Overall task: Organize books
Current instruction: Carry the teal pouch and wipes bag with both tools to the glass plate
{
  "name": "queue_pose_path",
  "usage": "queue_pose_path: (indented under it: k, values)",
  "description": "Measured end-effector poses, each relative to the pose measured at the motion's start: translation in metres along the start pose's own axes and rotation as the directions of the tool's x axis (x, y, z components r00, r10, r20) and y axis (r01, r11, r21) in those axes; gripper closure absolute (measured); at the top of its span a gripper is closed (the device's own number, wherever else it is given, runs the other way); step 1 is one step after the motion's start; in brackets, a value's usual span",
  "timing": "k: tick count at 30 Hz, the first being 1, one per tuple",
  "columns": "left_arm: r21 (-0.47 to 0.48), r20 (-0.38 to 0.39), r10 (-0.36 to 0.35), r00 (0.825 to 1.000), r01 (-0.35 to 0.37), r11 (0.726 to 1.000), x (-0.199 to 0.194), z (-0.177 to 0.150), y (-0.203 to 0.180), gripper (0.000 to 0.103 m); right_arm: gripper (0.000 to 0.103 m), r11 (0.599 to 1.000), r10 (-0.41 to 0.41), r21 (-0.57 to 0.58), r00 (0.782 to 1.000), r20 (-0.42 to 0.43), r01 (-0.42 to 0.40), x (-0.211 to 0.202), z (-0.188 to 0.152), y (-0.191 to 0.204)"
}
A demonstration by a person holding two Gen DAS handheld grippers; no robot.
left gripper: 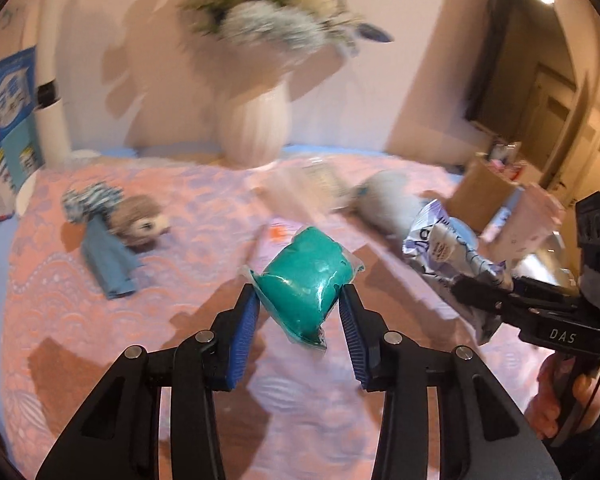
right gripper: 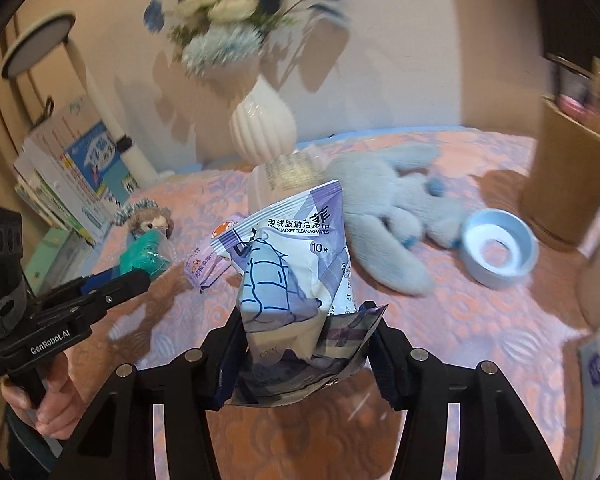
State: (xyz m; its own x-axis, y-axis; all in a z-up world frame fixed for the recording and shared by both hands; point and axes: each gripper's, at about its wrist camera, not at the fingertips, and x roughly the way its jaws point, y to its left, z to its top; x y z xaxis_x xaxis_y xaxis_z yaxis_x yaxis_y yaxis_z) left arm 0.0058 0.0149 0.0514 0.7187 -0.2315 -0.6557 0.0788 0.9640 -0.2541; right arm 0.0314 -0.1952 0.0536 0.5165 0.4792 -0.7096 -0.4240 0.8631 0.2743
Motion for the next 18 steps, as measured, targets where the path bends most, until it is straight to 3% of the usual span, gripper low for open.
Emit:
queue_pose_path:
  k: [5, 10, 18]
  values:
    - [0.069, 0.010, -0.085, 0.996, 0.085, 0.994, -0.003, 0.006, -0.054, 0.065, 0.049, 0.995, -0.090, 0.044, 0.995, 0.031, 0.088, -0.048, -0.011, -0.028]
    - [0.122, -0.017, -0.193, 0.981, 0.193, 0.973, 0.008, 0.011, -0.111, 0.065, 0.049, 0.975, -0.154, 0.169, 0.987, 0.044, 0.145, -0.095, -0.024, -0.079]
    - [0.215, -0.067, -0.264, 0.962, 0.272, 0.938, 0.027, 0.018, -0.194, 0.065, 0.049, 0.937, -0.228, 0.288, 0.970, 0.080, 0.196, -0.147, -0.040, -0.140]
